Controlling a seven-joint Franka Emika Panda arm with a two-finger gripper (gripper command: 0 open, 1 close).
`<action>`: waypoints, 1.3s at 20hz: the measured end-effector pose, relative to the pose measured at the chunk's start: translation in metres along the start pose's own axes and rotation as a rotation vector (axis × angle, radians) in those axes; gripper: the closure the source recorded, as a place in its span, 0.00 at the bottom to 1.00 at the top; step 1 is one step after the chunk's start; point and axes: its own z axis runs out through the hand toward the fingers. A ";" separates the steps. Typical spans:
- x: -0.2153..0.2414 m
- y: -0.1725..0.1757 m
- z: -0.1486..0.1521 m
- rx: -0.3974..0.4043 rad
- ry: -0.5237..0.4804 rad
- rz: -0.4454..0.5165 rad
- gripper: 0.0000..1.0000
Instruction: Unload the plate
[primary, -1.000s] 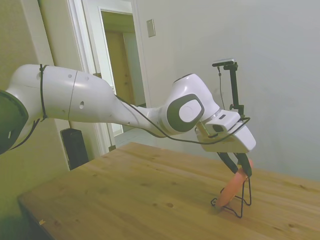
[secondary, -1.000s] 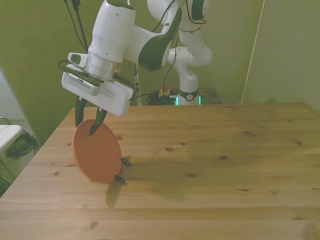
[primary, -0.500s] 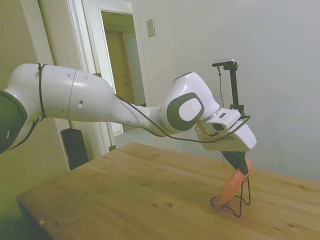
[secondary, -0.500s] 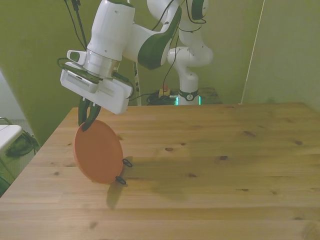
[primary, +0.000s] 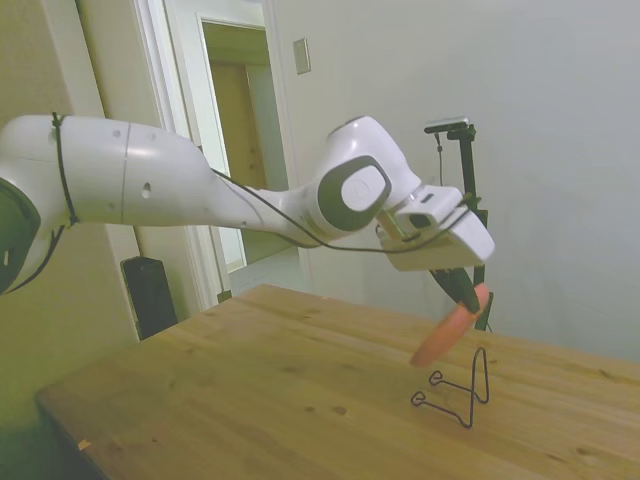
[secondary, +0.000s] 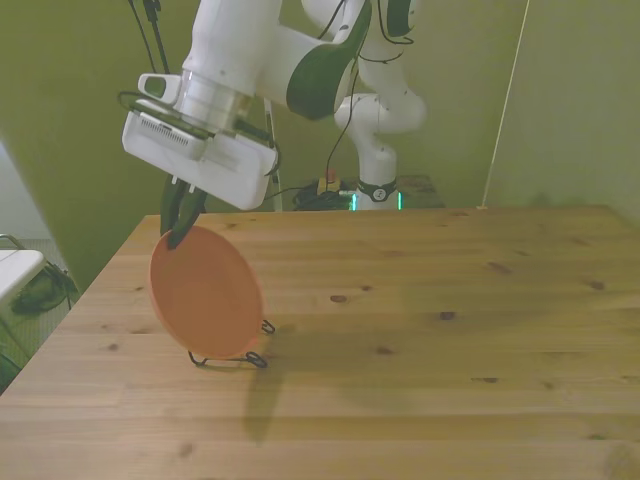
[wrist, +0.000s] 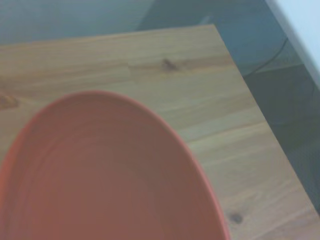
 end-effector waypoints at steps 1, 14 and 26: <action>-0.010 -0.013 -0.021 0.038 -0.014 -0.006 1.00; -0.249 -0.035 -0.060 0.378 -0.625 -0.092 1.00; -0.293 0.052 0.032 0.239 -0.691 -0.060 1.00</action>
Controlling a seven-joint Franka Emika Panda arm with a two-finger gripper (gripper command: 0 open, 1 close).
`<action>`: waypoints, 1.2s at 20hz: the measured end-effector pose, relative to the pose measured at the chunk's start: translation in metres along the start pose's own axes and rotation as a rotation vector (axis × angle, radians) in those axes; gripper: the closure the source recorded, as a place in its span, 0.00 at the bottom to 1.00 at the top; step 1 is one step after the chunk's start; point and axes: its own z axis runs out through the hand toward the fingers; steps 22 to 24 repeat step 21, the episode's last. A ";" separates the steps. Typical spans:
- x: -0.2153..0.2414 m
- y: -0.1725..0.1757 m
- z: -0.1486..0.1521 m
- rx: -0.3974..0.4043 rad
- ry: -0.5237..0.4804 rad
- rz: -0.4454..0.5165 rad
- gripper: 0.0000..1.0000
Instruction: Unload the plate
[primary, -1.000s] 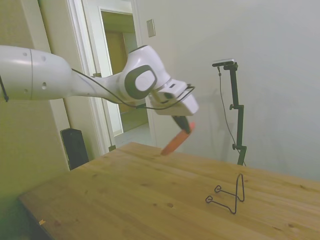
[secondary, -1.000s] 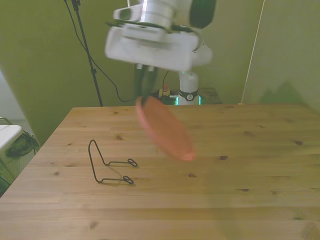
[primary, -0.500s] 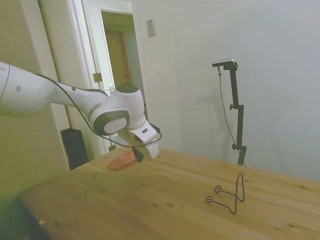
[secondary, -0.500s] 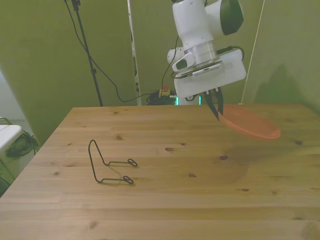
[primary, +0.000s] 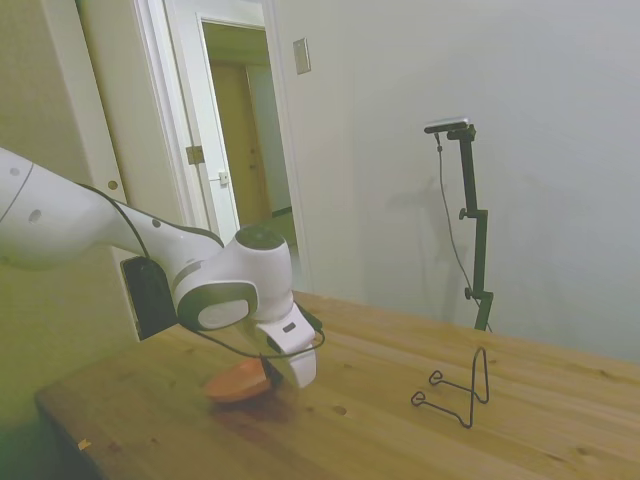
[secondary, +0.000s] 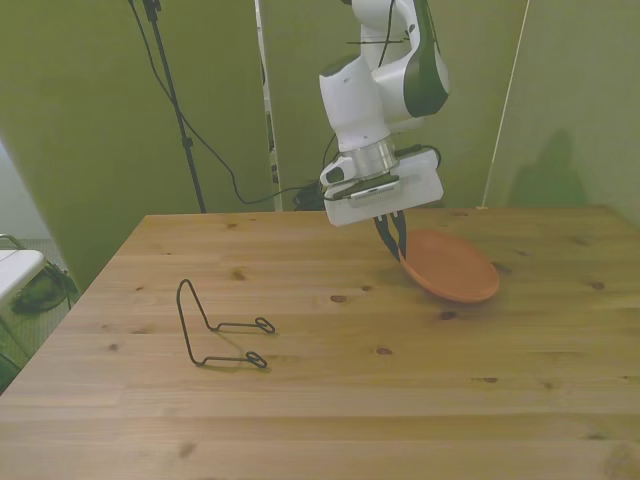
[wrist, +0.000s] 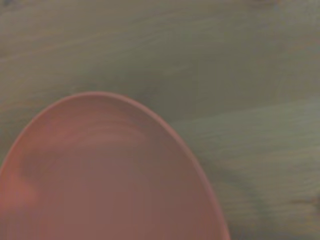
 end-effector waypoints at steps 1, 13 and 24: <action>0.001 0.005 0.004 -0.005 0.000 0.006 1.00; -0.001 0.017 0.016 -0.043 0.009 -0.011 0.00; -0.013 0.005 -0.018 -0.030 0.043 -0.071 0.00</action>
